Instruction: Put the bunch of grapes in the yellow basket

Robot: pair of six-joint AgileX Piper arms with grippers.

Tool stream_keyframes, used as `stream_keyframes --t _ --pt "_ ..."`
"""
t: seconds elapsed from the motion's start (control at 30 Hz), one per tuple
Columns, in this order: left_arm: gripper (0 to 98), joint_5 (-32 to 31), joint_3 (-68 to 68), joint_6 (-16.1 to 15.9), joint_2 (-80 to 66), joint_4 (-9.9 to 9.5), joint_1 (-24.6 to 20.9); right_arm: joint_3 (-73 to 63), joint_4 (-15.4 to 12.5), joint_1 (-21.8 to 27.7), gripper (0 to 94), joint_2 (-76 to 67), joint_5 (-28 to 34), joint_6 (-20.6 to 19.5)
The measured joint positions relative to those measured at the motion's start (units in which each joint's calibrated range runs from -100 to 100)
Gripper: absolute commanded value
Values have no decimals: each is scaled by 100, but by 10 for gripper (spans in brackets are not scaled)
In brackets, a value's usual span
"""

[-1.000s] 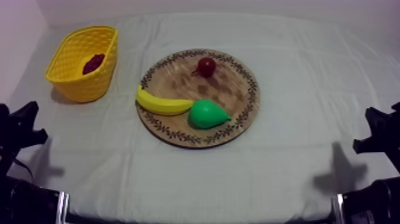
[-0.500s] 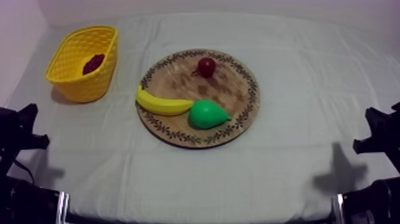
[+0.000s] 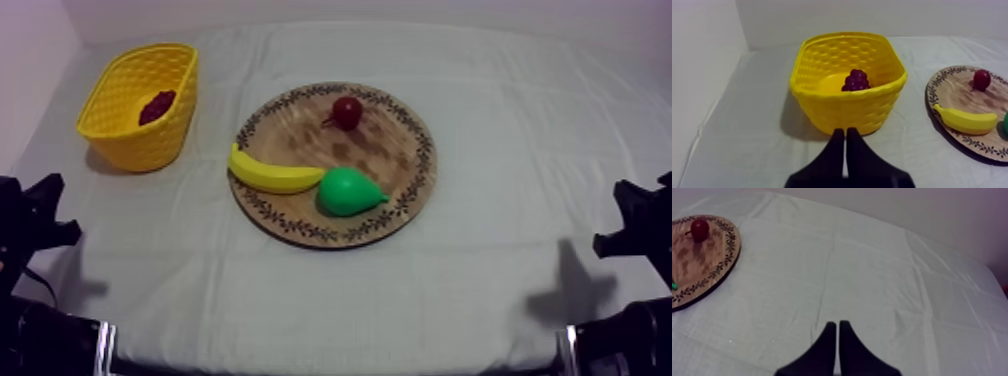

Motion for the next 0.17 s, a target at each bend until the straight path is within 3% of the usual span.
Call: stream_keyframes --t 0.17 --pt "1 0 0 -95 0 5 0 0 0 0 5 0 0 0"
